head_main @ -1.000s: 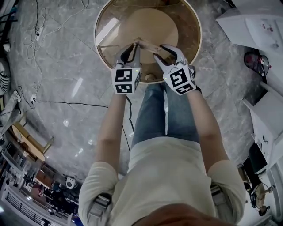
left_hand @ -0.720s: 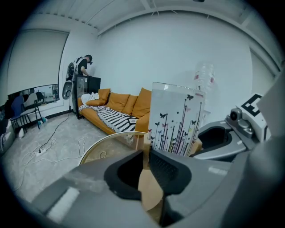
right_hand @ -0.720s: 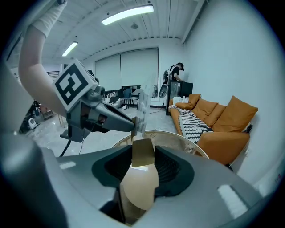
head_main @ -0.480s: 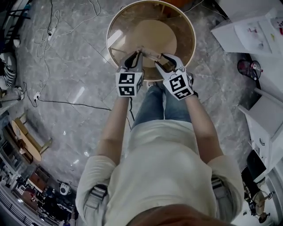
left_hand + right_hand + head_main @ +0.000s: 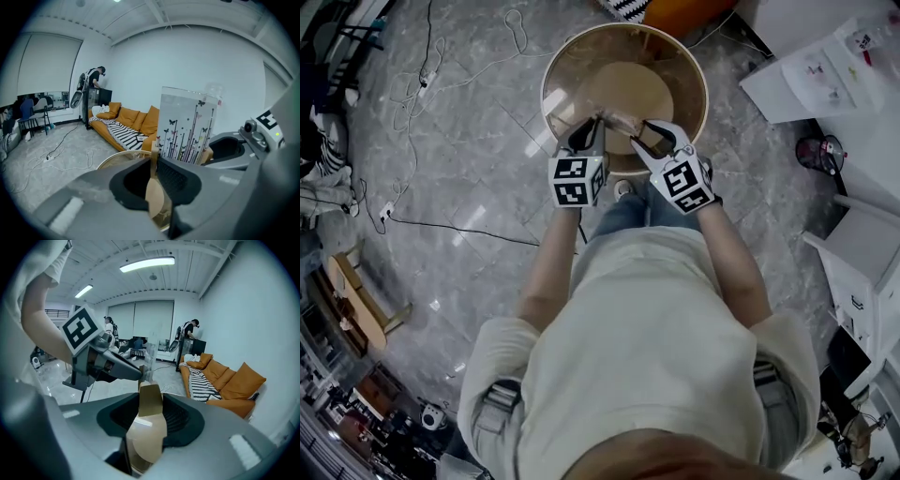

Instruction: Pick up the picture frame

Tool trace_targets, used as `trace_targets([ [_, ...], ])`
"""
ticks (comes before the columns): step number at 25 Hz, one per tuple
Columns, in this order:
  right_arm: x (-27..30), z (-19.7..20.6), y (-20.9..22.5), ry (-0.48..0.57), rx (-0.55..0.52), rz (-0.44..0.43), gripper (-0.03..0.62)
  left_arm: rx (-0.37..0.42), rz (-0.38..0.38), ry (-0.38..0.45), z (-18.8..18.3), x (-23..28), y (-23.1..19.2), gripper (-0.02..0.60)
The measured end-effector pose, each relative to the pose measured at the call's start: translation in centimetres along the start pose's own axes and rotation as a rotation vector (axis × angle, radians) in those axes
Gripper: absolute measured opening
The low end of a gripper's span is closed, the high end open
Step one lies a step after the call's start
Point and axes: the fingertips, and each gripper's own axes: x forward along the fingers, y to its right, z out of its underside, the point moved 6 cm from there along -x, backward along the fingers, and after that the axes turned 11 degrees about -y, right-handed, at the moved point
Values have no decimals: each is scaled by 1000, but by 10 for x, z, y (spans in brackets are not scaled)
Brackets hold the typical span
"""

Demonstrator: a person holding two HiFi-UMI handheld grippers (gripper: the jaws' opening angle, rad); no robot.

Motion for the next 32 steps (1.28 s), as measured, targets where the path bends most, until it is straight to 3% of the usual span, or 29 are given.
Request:
trace_targets([
  [7,-26,-12,-5,25,13,1,161,44,7,9,-12,-25,13,43],
  [32,-52,-27,-19,89,-33,-3,158,48,9,52,-17,-59,21,43],
])
